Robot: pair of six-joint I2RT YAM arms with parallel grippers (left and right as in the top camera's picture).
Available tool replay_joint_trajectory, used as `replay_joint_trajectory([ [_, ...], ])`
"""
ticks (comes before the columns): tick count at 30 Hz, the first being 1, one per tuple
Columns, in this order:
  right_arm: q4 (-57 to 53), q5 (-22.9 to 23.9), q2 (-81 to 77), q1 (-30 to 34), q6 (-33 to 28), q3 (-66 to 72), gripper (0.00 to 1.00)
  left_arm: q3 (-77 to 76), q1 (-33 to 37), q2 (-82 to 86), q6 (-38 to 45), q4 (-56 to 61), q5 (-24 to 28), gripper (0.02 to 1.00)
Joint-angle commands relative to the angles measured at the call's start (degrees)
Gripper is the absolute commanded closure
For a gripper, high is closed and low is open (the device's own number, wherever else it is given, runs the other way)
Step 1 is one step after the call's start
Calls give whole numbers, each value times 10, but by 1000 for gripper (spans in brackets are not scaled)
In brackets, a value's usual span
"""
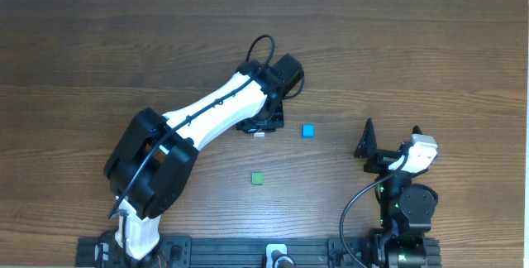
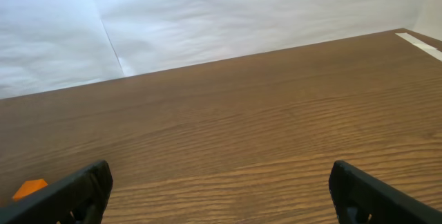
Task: Stack Cubes
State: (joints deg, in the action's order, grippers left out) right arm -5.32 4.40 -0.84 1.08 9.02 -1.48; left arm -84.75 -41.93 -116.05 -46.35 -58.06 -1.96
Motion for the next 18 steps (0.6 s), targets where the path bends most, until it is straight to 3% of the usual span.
replay_joint_trajectory([
  [1, 2, -5, 6, -2, -1, 6, 9, -7, 4, -11, -4, 0, -7, 974],
  [18, 2, -5, 6, -2, -1, 6, 7, -6, 3, -19, -4, 0, -5, 974],
])
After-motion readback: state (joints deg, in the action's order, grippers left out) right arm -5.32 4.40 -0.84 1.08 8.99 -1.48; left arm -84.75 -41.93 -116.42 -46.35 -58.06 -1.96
